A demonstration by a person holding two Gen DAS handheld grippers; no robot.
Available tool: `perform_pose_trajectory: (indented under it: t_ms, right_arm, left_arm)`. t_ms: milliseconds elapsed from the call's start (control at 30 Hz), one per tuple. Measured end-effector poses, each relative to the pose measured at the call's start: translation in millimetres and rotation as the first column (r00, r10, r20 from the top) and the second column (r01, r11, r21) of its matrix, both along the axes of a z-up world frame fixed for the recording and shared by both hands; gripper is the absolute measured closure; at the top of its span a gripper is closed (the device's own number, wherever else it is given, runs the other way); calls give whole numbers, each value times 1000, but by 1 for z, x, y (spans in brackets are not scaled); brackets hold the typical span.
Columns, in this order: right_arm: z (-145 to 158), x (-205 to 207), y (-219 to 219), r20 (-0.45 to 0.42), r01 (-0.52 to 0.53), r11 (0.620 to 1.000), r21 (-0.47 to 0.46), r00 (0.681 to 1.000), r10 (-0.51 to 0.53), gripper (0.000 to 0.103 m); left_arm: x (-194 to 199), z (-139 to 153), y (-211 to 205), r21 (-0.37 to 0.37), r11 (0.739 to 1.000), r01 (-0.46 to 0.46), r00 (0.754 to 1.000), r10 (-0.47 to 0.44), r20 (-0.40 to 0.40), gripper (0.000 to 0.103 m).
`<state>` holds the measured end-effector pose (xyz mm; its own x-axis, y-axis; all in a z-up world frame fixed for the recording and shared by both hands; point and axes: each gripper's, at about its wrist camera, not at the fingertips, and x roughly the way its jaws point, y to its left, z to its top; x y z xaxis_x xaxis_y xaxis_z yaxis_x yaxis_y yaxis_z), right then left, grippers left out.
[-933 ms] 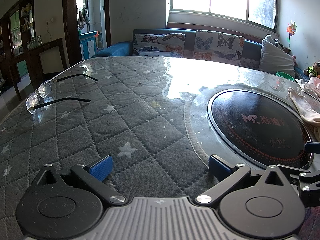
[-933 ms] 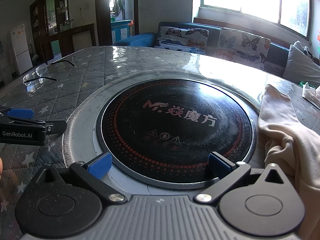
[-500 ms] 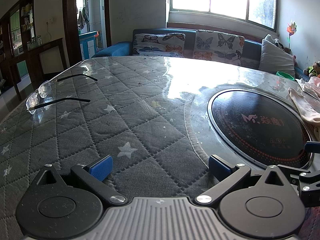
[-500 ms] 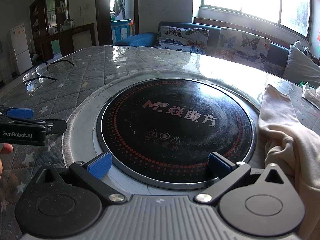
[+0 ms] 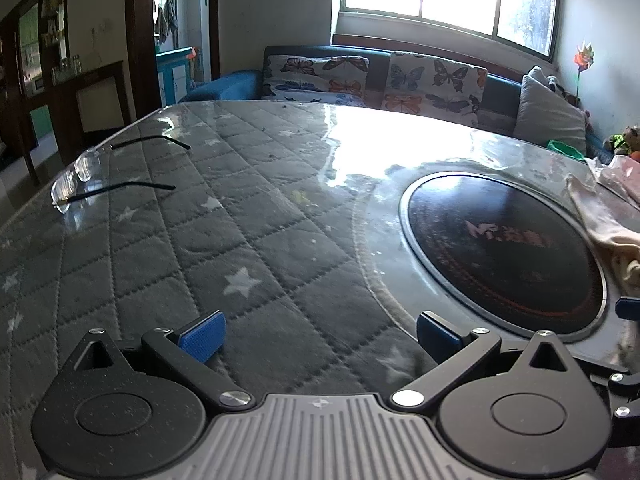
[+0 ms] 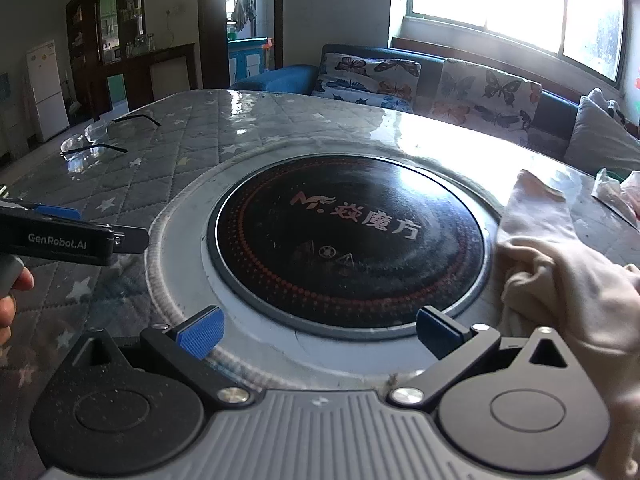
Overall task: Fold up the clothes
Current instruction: 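Move both grippers toward the crumpled cream garment beside the cooktop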
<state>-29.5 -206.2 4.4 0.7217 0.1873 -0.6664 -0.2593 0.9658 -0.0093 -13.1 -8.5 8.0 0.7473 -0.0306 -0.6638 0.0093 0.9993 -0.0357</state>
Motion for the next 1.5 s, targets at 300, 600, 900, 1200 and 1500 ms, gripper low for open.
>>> perform_pose_trajectory:
  t_ms: [300, 600, 900, 1200, 1500]
  right_arm:
    - [14, -30, -9, 29, 15, 999, 30, 999, -15, 0]
    - [21, -63, -18, 73, 11, 999, 36, 997, -14, 0]
    - [18, -85, -27, 71, 32, 997, 72, 997, -37, 0]
    - [25, -102, -46, 93, 74, 993, 96, 992, -83, 0]
    - [31, -116, -67, 113, 136, 986, 97, 983, -147, 0]
  left_arm:
    - [-21, 3, -16, -9, 999, 44, 999, -44, -25, 0]
    - [-38, 7, -33, -23, 995, 93, 995, -94, -42, 0]
    - [-47, 10, -57, -34, 988, 153, 987, -154, -51, 0]
    - [-52, 18, -83, -45, 971, 234, 971, -236, -46, 0]
    - [-48, 25, -116, -16, 957, 290, 955, -291, -55, 0]
